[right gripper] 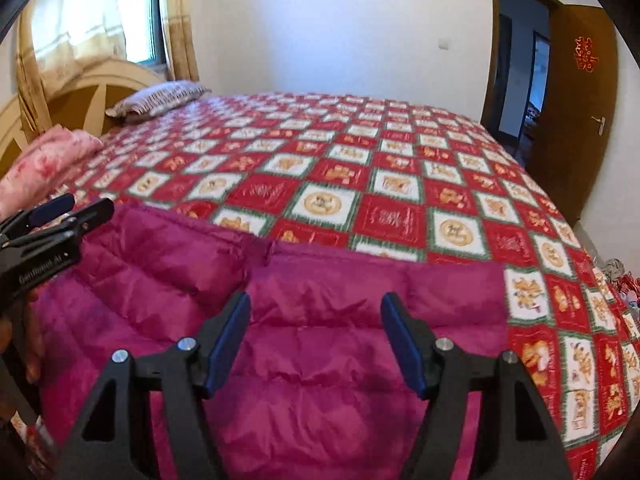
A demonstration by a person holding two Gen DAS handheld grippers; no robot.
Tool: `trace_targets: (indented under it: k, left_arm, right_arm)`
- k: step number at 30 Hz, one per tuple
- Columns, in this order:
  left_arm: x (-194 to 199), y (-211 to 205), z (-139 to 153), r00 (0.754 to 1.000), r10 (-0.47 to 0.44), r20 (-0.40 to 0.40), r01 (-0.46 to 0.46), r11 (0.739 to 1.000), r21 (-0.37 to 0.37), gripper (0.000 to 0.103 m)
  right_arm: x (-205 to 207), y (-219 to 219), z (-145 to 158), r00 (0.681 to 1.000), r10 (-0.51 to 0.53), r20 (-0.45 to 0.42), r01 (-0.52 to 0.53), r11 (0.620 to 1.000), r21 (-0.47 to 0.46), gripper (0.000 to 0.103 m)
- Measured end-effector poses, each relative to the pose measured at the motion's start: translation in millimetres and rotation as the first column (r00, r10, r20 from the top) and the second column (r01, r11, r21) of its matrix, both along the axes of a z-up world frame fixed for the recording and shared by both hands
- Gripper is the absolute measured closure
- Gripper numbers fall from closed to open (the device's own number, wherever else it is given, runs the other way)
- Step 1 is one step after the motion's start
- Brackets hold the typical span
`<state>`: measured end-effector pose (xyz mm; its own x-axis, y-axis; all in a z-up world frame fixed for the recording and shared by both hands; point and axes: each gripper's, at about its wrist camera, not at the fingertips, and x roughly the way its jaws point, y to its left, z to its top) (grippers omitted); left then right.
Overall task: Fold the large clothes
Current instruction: 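Grasp the jacket hem with both grippers side by side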
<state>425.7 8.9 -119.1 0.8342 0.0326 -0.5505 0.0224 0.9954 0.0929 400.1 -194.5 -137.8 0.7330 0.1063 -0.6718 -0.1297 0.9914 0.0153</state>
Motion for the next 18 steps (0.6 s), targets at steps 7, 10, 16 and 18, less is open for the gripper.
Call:
trace_targets:
  k: [7,10,16,18]
  left_arm:
    - [24.7,9.2,-53.8,0.989,0.052,-0.137,-0.057,0.998,-0.031,0.027]
    - [26.2,9.1,-64.3,0.987,0.055,-0.150,-0.063,0.997,-0.047,0.026]
    - [34.5,5.8,-72.5,0.981,0.063,-0.186,-0.071,0.997,-0.039,0.023]
    - [36.0,5.3,-74.3,0.979,0.066,-0.194,-0.074,0.997,-0.036,0.022]
  right_arm:
    - [14.4,-6.8,-42.9,0.996,-0.030,-0.078,0.032,0.999,0.028,0.034]
    - [14.9,-7.3,-47.5,0.997,-0.033,-0.067,0.035,0.999,0.032,0.034]
    - [19.2,-5.5,-55.5,0.996,-0.035,-0.088,0.038,0.999,0.034,0.033]
    - [21.1,-6.1,-57.7,0.994,-0.034,-0.099,0.038,0.998,0.041,0.033]
